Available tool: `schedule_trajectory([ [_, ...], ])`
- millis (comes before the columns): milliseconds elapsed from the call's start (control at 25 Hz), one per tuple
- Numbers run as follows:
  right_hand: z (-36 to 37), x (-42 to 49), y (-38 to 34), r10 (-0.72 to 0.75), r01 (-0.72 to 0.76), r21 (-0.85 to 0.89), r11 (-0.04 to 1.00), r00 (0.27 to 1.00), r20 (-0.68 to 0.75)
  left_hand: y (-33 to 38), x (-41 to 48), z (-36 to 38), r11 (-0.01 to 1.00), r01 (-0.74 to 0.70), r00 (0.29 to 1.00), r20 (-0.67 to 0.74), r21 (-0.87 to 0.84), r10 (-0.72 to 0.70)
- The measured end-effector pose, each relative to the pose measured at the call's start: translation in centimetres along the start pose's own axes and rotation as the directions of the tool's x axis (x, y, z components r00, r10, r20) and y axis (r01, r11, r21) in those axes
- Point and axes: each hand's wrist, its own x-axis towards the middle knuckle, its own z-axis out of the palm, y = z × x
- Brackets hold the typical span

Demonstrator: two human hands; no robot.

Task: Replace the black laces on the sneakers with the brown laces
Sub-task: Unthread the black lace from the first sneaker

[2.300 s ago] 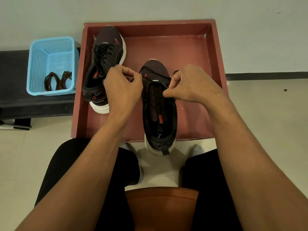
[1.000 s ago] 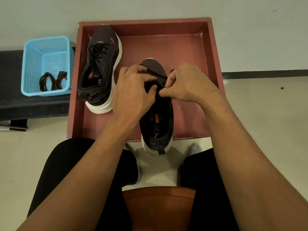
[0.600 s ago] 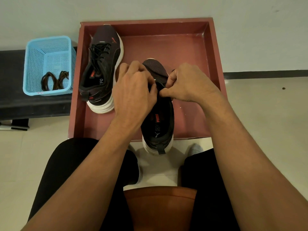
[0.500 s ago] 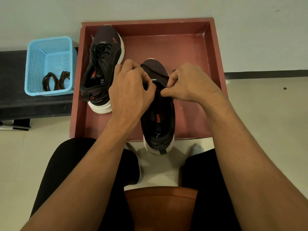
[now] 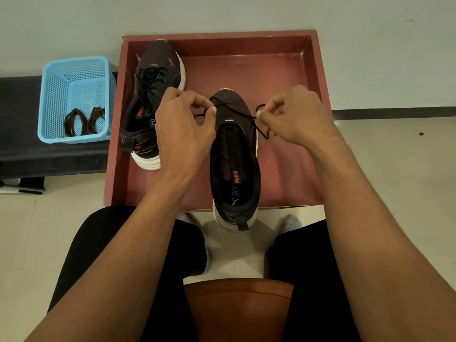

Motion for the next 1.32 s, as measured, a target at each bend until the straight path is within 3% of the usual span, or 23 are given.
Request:
schedule_trajectory([
  [160,0.1,1.1,1.3,0.088,-0.095,-0.035,0.995,0.985,-0.146,-0.2,0.0,0.0,0.999,0.028,1.0,0.001,-0.036,-0.028],
  [360,0.2,1.1,0.5,0.091,-0.071,-0.159,0.985,0.988,0.122,-0.1,0.2,-0.1,0.994,0.052,0.999,0.014,-0.091,-0.051],
  [440,0.7,1.0,0.2,0.068,-0.036,-0.206,0.978,0.986,0.152,-0.1,0.1,-0.1,0.994,0.055,0.998,0.02,-0.096,-0.053],
  [920,2.8,2.0,0.5,0.036,-0.042,-0.146,0.988,0.998,-0.042,-0.2,0.1,-0.4,0.994,0.06,0.996,0.077,-0.089,-0.053],
  [1120,1.6,1.9,0.5,-0.01,0.012,0.014,1.0,0.992,-0.124,0.2,0.2,-0.7,0.986,0.079,0.992,0.106,-0.145,-0.064],
  [1320,0.8,1.4,-0.3,-0.159,0.194,0.397,0.897,0.98,-0.119,2.0,0.5,-1.8,0.937,0.072,0.99,0.142,-0.342,-0.025],
])
